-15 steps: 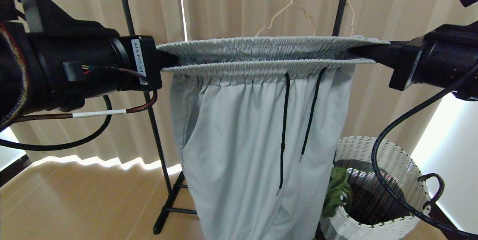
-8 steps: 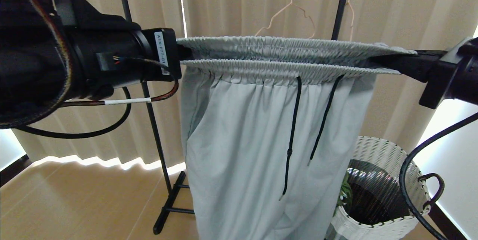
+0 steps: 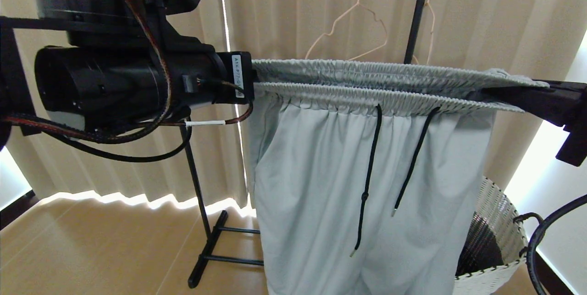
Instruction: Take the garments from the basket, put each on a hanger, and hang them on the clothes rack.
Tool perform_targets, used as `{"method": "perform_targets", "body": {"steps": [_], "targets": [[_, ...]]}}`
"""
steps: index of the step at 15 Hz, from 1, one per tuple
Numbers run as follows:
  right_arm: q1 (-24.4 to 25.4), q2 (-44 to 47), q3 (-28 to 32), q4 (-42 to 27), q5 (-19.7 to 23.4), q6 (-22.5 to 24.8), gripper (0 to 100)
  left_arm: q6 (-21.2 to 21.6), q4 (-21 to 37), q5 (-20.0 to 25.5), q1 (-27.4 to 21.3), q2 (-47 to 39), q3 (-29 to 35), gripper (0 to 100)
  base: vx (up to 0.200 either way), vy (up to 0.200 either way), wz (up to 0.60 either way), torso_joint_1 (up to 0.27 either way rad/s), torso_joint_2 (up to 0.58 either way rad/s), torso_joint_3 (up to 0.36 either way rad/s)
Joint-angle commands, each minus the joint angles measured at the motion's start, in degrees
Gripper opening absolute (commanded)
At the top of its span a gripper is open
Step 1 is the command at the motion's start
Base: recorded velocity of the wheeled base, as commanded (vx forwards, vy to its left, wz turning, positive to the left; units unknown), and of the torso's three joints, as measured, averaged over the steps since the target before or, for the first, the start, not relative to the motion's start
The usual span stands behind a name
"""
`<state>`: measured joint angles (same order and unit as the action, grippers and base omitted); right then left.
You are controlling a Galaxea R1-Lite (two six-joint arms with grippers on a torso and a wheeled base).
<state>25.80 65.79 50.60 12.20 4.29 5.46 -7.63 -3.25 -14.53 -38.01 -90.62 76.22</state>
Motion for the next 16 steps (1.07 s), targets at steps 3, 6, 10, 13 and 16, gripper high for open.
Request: {"method": "perform_targets", "body": {"steps": [3,6,10,13,16], "targets": [[0.0,0.1,-1.1,0.6,0.0,0.0,0,-0.1,0.4,-0.1,0.1,0.3,-0.4,0,0.000,0.000,0.00,0.000,0.00,0.000],[-0.1,3.0,0.5,0.9,-0.1,0.0,0,-0.1,0.7,0.0,0.1,3.9,-2.3,0,0.000,0.000,0.00,0.000,0.00,0.000],[-1.3,9.0,4.2,1.9,-0.1,-0.2,0,0.0,0.7,0.4,0.1,10.3,-9.2,0,0.000,0.000,0.00,0.000,0.00,0.000],[-2.9,14.6,4.2,10.6,0.1,-0.1,0,0.2,0.7,0.5,0.0,14.2,-13.1,0,0.000,0.000,0.00,0.000,0.00,0.000],[-3.1,17.9,6.6,11.9,0.3,-0.1,0,2.4,0.7,1.2,-0.2,18.0,-16.1,0,0.000,0.000,0.00,0.000,0.00,0.000]]}}
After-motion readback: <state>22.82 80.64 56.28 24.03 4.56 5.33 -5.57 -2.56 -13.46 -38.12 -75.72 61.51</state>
